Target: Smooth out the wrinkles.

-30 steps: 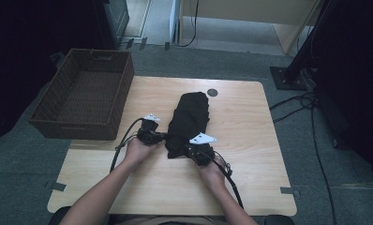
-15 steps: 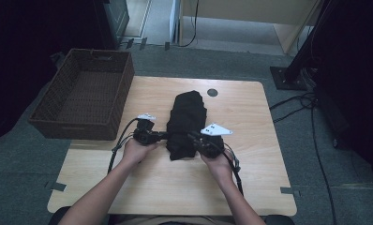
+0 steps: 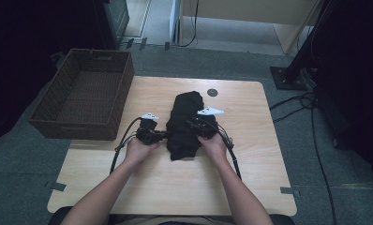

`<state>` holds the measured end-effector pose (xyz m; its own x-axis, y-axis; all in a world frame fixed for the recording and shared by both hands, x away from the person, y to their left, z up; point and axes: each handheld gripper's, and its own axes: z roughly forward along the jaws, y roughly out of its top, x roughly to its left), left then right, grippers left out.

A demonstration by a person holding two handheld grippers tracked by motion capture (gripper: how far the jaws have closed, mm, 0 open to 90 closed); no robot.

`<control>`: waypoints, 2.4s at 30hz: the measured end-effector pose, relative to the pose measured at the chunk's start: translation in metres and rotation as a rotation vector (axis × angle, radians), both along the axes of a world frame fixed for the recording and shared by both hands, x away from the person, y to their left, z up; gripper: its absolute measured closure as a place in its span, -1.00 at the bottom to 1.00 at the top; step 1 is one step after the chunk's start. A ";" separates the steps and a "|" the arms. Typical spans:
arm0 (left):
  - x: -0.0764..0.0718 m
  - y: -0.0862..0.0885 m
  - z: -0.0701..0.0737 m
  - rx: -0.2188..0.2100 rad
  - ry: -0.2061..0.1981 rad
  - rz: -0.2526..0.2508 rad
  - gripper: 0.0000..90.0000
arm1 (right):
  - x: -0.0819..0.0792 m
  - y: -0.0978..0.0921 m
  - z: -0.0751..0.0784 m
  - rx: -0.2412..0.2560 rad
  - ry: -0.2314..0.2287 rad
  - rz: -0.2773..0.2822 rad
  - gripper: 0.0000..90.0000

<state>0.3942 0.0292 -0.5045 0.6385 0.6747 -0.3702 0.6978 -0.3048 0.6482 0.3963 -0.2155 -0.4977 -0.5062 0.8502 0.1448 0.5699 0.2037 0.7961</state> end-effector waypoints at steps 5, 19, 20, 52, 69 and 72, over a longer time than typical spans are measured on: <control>0.004 0.001 -0.001 0.020 0.001 0.002 0.93 | -0.014 0.002 -0.004 0.013 0.005 -0.032 0.50; 0.012 -0.005 0.004 0.083 -0.025 -0.044 1.00 | -0.083 -0.005 0.015 0.064 -0.007 0.073 0.39; 0.012 -0.004 0.006 0.083 -0.040 -0.049 1.00 | -0.081 -0.010 0.019 0.063 -0.041 0.065 0.39; 0.009 0.010 0.039 0.083 -0.087 -0.068 0.71 | -0.055 -0.049 0.026 0.043 -0.018 0.115 0.36; -0.030 0.011 0.033 0.071 -0.024 -0.115 0.63 | -0.018 -0.076 0.003 0.001 0.006 -0.037 0.11; -0.032 0.009 0.033 0.081 -0.054 -0.121 0.95 | -0.018 -0.075 0.002 -0.017 0.034 -0.044 0.58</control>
